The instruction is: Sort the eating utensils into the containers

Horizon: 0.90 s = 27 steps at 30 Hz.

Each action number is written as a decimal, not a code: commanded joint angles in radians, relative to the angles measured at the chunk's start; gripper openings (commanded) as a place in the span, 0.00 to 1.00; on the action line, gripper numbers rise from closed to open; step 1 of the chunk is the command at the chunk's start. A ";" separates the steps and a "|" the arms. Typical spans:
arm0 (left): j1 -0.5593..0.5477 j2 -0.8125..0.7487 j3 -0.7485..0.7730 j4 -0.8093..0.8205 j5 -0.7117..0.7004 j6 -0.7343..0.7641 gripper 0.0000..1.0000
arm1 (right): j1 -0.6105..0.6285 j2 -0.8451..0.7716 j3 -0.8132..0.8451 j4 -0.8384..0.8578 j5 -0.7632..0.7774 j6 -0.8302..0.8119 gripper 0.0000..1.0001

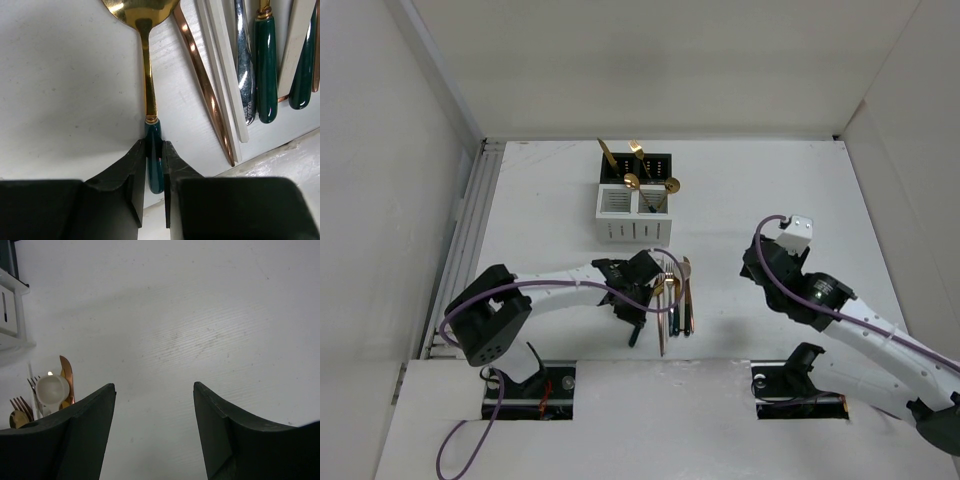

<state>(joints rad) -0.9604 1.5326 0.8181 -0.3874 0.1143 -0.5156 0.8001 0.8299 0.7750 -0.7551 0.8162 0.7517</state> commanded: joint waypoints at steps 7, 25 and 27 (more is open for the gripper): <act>0.106 -0.051 0.047 -0.039 -0.143 -0.011 0.00 | 0.008 0.005 0.037 0.060 0.043 -0.034 0.69; 0.105 -0.247 0.236 0.036 -0.168 0.149 0.00 | 0.008 0.028 0.046 0.177 0.011 -0.071 0.69; 0.095 -0.299 0.221 0.109 -0.168 0.189 0.00 | 0.008 0.055 0.046 0.207 0.011 -0.093 0.69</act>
<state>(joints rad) -0.8497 1.3357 1.0061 -0.3687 -0.0364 -0.4053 0.8001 0.8639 0.7788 -0.6502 0.8257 0.6922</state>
